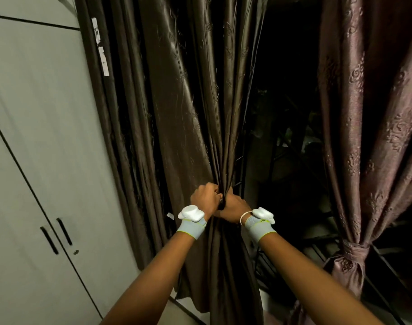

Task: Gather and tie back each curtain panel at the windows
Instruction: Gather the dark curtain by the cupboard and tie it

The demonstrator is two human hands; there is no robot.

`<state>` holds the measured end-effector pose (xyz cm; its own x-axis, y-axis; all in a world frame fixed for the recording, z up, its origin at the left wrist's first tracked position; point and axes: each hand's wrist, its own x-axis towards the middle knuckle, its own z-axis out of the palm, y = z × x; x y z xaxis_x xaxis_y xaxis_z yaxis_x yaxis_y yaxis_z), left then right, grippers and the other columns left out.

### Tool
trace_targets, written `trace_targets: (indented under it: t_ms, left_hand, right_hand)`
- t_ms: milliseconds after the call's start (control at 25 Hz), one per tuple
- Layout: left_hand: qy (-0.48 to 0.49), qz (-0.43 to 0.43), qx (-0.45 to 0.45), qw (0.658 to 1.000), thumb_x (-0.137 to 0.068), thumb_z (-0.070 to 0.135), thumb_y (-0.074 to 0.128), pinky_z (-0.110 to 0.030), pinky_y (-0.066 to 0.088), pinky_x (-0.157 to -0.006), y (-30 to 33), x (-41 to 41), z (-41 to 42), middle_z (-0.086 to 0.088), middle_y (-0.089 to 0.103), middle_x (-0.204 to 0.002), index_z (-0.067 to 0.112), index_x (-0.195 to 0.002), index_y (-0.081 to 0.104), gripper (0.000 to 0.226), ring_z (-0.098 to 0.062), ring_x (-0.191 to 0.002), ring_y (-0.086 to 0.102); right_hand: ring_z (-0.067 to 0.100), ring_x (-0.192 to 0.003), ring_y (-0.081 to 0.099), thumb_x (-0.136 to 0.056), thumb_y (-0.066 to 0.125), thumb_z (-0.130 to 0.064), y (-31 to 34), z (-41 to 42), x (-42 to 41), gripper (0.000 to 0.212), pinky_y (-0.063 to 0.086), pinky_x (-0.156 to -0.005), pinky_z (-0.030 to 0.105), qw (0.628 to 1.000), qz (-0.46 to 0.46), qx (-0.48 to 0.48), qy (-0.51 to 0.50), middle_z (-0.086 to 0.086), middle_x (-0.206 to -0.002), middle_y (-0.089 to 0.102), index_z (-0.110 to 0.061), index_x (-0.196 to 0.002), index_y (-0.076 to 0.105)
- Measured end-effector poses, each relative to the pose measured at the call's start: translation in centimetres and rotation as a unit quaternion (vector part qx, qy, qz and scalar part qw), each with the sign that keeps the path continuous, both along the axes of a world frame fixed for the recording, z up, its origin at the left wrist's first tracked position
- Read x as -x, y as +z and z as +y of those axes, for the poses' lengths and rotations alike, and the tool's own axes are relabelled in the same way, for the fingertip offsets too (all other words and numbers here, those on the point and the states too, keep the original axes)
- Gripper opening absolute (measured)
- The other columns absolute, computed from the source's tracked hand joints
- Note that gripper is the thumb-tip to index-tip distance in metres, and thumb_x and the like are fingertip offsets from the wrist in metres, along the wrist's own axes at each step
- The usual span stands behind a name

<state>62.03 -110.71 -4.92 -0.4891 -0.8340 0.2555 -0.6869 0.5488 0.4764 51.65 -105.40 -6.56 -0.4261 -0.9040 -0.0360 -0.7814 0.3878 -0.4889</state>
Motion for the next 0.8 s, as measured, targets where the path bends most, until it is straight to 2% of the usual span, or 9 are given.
trace_targets:
  t_ms: [80,160,240,280,360,440,520,640,800]
  left_hand:
    - [-0.020,0.000,-0.024,1.000,-0.084,0.033,0.065,-0.036,0.047,-0.080,0.8,-0.7,-0.8,-0.015,0.066,-0.104,0.018,-0.088,0.061,0.016,-0.036,-0.103,0.060]
    - [-0.085,0.016,-0.064,0.994,-0.079,0.024,0.070,-0.032,0.047,-0.074,1.1,-1.4,-2.2,-0.014,0.070,-0.087,0.018,-0.065,0.048,0.028,-0.019,-0.084,0.066]
    - [-0.142,0.019,-0.106,0.984,-0.078,0.007,0.069,-0.025,0.047,-0.073,1.1,-2.2,-3.0,-0.010,0.072,-0.078,0.013,-0.061,0.054,0.023,0.007,-0.066,0.060]
    - [-0.138,0.041,-0.121,0.982,-0.078,0.004,0.066,-0.023,0.048,-0.076,0.8,-2.4,-3.5,-0.007,0.074,-0.080,0.012,-0.068,0.063,0.013,0.010,-0.068,0.061]
    - [-0.057,0.138,-0.121,0.981,-0.082,0.012,0.065,-0.027,0.051,-0.087,-0.1,-2.7,-4.1,-0.004,0.076,-0.092,0.014,-0.091,0.069,0.010,-0.008,-0.090,0.069]
    - [0.033,0.185,-0.129,0.974,-0.087,0.030,0.064,-0.036,0.044,-0.101,-0.9,-2.6,-4.7,-0.007,0.067,-0.119,0.012,-0.122,0.056,0.040,-0.028,-0.115,0.059]
    - [0.033,0.199,-0.203,0.958,-0.089,0.036,0.064,-0.038,0.038,-0.108,-1.3,-2.3,-5.1,-0.014,0.054,-0.135,0.006,-0.139,0.038,0.064,-0.034,-0.128,0.048]
    - [0.012,0.211,-0.241,0.947,-0.085,0.027,0.070,-0.030,0.047,-0.089,-1.1,-2.6,-5.3,-0.016,0.066,-0.110,-0.004,-0.116,0.057,0.046,-0.034,-0.114,0.060]
    - [0.059,0.141,-0.092,0.984,-0.082,0.034,0.072,-0.042,0.050,-0.080,-0.6,-3.4,-3.8,-0.026,0.066,-0.099,-0.007,-0.093,0.058,0.044,-0.041,-0.101,0.060]
  right_hand:
    - [0.037,-0.123,0.053,-0.071,0.070,-0.054,0.2,-0.4,-0.2,0.107,0.047,-0.097,0.038,1.000,-0.025,0.000,-0.002,0.019,-0.138,0.052,-0.009,-0.150,0.013]
    - [0.040,-0.123,0.052,-0.082,0.061,-0.051,-0.1,-0.8,-0.1,0.078,0.046,-0.098,0.039,1.000,-0.018,0.016,-0.009,0.020,-0.137,0.052,-0.014,-0.143,0.029]
    - [0.043,-0.123,0.049,-0.092,0.054,-0.042,-0.4,-0.8,-0.1,0.051,0.044,-0.098,0.040,1.000,-0.006,0.022,-0.015,0.024,-0.135,0.052,-0.011,-0.131,0.042]
    - [0.044,-0.123,0.048,-0.095,0.052,-0.037,-0.5,-0.7,-0.1,0.044,0.043,-0.097,0.040,1.000,0.000,0.022,-0.020,0.025,-0.134,0.051,-0.007,-0.126,0.045]
    - [0.044,-0.123,0.048,-0.096,0.052,-0.033,-0.7,-0.6,0.1,0.039,0.043,-0.097,0.039,1.000,0.002,0.024,-0.019,0.026,-0.133,0.050,-0.004,-0.121,0.048]
    - [0.041,-0.123,0.049,-0.095,0.055,-0.030,-0.5,-0.4,0.0,0.038,0.042,-0.096,0.036,0.999,-0.024,0.036,-0.006,0.025,-0.133,0.051,-0.003,-0.121,0.050]
    - [0.039,-0.123,0.051,-0.094,0.058,-0.025,-0.2,-0.3,0.0,0.037,0.043,-0.097,0.035,0.997,-0.052,0.049,0.005,0.024,-0.133,0.052,-0.002,-0.122,0.051]
    - [0.039,-0.121,0.052,-0.094,0.058,-0.025,-0.2,-0.2,0.2,0.035,0.043,-0.096,0.036,0.997,-0.056,0.043,0.003,0.025,-0.131,0.053,-0.001,-0.118,0.051]
    - [0.043,-0.120,0.050,-0.096,0.051,-0.031,-0.2,-0.1,0.4,0.029,0.042,-0.095,0.039,1.000,0.026,0.008,-0.013,0.025,-0.132,0.049,-0.006,-0.111,0.048]
